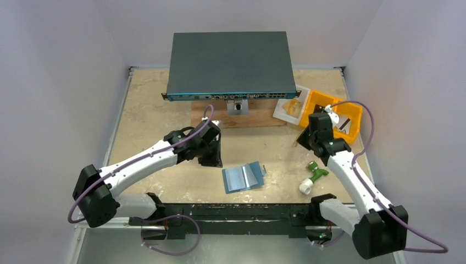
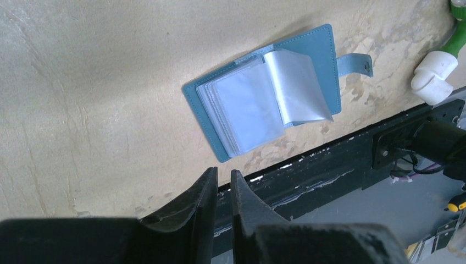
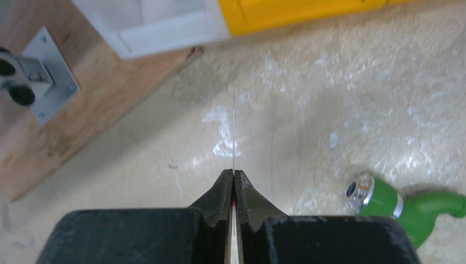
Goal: Take the credit cards out of the card holder
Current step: Place the credit card in the storage box.
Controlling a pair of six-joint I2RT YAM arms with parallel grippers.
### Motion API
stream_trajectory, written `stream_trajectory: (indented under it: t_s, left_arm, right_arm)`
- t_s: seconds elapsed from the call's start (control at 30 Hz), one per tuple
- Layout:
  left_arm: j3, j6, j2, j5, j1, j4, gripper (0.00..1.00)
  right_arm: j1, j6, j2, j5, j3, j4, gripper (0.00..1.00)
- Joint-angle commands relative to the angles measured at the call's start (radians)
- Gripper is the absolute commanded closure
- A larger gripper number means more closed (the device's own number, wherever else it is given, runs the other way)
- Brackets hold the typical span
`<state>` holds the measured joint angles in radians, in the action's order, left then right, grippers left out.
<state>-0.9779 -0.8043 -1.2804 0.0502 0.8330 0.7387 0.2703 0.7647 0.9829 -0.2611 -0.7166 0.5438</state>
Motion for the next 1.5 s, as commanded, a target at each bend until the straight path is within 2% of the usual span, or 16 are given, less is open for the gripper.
stream_trajectory:
  t_s: [0.0, 0.1, 0.33, 0.63, 0.7, 0.77, 0.87, 0.97, 1.07, 1.27, 1.47]
  left_arm:
    - [-0.019, 0.051, 0.037, 0.043, 0.004, 0.011, 0.85]
    - [-0.01, 0.061, 0.058, 0.042, 0.003, 0.019, 0.85]
    - [0.022, 0.059, 0.112, 0.025, -0.012, 0.029, 0.83]
    - [0.055, 0.032, 0.161, 0.002, -0.014, 0.043, 0.83]
    - [0.061, 0.029, 0.167, -0.006, -0.014, 0.048, 0.83]
    - [0.065, 0.027, 0.169, -0.011, -0.014, 0.052, 0.83]
    - [0.074, 0.021, 0.171, -0.018, -0.014, 0.057, 0.83]
    - [0.08, 0.013, 0.172, -0.021, -0.014, 0.051, 0.82]
    - [0.083, 0.001, 0.167, -0.022, -0.015, 0.044, 0.82]
    - [0.084, -0.009, 0.152, -0.026, -0.02, 0.035, 0.82]
    - [0.099, -0.022, 0.136, -0.03, -0.026, 0.004, 0.82]
  right_arm:
    - [-0.161, -0.076, 0.096, 0.169, -0.086, -0.233, 1.0]
    - [-0.216, -0.076, 0.188, 0.241, -0.137, -0.345, 1.0]
    - [-0.254, -0.084, 0.449, 0.257, -0.347, -0.44, 1.0]
    - [-0.256, -0.105, 0.702, 0.257, -0.521, -0.427, 1.0]
    - [-0.255, -0.114, 0.729, 0.257, -0.547, -0.407, 0.91]
    - [-0.255, -0.125, 0.746, 0.268, -0.569, -0.393, 0.71]
    - [-0.256, -0.137, 0.741, 0.279, -0.581, -0.367, 0.45]
    - [-0.254, -0.152, 0.72, 0.279, -0.608, -0.298, 0.32]
    - [-0.252, -0.142, 0.651, 0.302, -0.572, -0.246, 0.28]
    - [-0.222, -0.128, 0.415, 0.364, -0.313, -0.245, 0.26]
    - [-0.035, -0.094, 0.173, 0.31, -0.104, -0.202, 0.27]
